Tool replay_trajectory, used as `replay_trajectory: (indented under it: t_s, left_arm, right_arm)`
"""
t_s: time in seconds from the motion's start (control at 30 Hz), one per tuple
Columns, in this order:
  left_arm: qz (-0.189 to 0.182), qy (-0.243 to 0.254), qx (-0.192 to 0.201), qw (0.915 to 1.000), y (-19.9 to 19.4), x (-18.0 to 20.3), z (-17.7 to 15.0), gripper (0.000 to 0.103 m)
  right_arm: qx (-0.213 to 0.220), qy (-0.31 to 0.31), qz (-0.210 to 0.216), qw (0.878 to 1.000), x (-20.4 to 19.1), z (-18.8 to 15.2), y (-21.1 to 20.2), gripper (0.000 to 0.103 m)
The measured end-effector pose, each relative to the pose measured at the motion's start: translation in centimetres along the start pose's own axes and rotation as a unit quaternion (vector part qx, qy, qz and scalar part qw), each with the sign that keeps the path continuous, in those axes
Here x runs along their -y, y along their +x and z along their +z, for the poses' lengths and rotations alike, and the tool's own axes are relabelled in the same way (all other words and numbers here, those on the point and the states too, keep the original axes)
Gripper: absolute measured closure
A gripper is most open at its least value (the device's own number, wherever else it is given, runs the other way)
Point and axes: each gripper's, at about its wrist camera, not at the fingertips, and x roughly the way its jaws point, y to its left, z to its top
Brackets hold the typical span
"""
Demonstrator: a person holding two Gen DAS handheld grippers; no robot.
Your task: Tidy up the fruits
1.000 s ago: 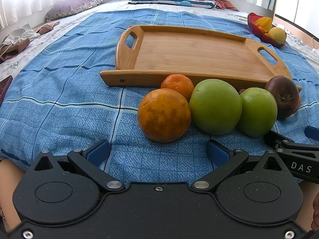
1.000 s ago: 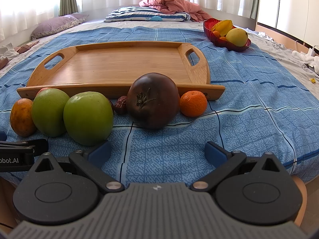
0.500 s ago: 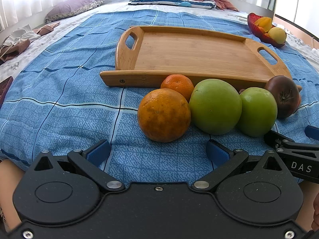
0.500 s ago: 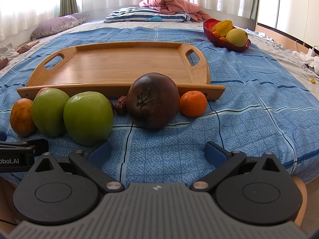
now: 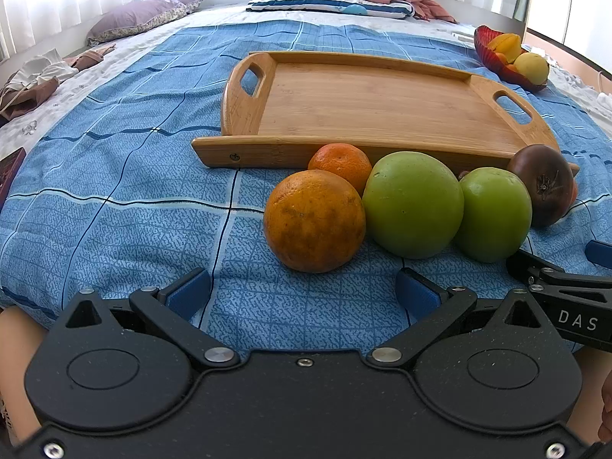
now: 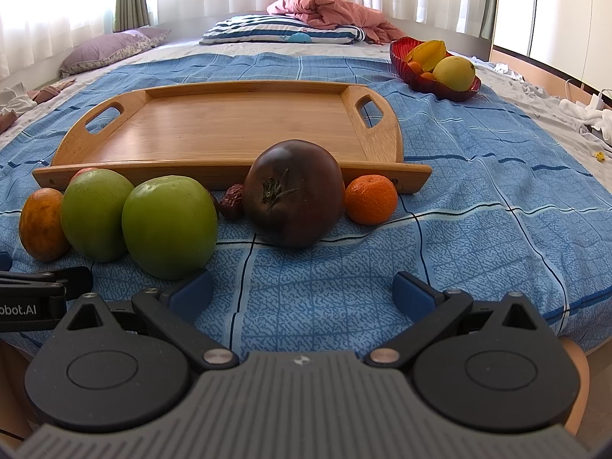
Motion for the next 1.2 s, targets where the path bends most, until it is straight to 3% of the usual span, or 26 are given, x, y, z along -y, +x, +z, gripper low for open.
replay_trajectory:
  t_s: [0.8,1.2]
  left_arm:
    - [0.003,0.001,0.012,0.9999,-0.1,0.0,0.2,0.0]
    - [0.002,0.002,0.038,0.9993,-0.3,0.0,-0.8,0.0]
  right_arm:
    - [0.002,-0.005,-0.004,1.0,-0.3,-0.1,-0.4,0.0]
    - [0.022,-0.007,-0.013,1.0,-0.6,-0.9,-0.4,0.0]
